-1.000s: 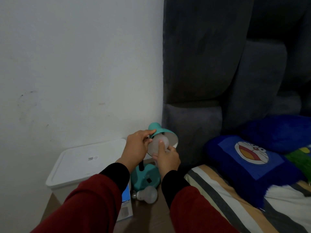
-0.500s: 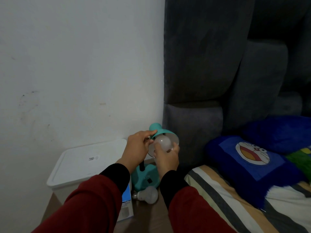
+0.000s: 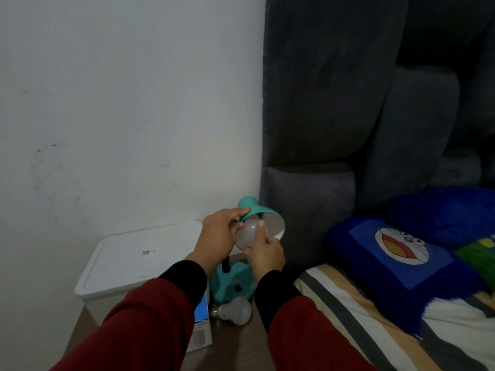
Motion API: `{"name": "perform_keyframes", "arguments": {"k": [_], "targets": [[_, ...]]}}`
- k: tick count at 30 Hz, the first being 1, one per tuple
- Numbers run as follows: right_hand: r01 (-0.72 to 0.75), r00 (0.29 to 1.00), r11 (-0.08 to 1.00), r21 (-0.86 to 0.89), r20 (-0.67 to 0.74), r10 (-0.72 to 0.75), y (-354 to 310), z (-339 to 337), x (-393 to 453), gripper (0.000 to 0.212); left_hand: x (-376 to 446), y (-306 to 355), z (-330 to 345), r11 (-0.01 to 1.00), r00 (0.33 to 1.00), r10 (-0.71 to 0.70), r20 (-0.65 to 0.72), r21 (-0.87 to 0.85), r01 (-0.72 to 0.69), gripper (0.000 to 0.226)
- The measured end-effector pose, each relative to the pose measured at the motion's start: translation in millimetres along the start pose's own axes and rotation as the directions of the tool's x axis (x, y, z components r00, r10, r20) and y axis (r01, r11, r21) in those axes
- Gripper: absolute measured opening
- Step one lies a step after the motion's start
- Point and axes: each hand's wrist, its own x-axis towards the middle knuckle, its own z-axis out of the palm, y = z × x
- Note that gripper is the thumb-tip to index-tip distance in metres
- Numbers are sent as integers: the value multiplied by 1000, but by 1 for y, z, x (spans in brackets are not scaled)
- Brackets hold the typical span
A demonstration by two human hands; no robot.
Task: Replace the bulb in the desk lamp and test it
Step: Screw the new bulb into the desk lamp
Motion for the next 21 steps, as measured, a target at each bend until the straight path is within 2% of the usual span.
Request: {"name": "perform_keyframes", "arguments": {"k": [2, 3, 6, 9, 13, 16, 18, 20, 21], "targets": [[-9, 1000, 1000, 18, 10, 9, 2, 2, 1, 93, 0, 0, 0, 1000, 1000, 0, 0, -3, 0, 36], [-4, 1000, 1000, 25, 22, 3, 2, 0, 0, 91, 0, 1, 0, 1000, 1000, 2, 1, -5, -2, 36], [17, 998, 999, -40, 53, -15, 4, -4, 3, 56, 0, 2, 0, 1000, 1000, -7, 10, -14, 7, 37], [14, 1000, 1000, 13, 21, -14, 2, -7, 7, 43, 2, 1, 1, 1000, 1000, -17, 9, -12, 17, 37], [-57, 997, 972, 226, 70, 42, 0, -12, 15, 51, 0, 1, 2, 1000, 1000, -14, 8, -4, 14, 36], [7, 998, 984, 177, 61, -18, 3, -11, 13, 64, 0, 0, 1, 1000, 1000, -4, 3, 3, 4, 37], [13, 998, 987, 162, 58, -23, 4, -10, 11, 61, 1, 1, 1, 1000, 1000, -4, 8, -1, 4, 36], [-36, 999, 973, 227, 45, 26, 2, -6, 9, 52, 1, 1, 0, 1000, 1000, -6, 17, -9, 6, 36], [-56, 998, 977, 208, 30, 51, 1, -4, 9, 56, 1, 1, 0, 1000, 1000, -3, 20, -7, 3, 36]]}}
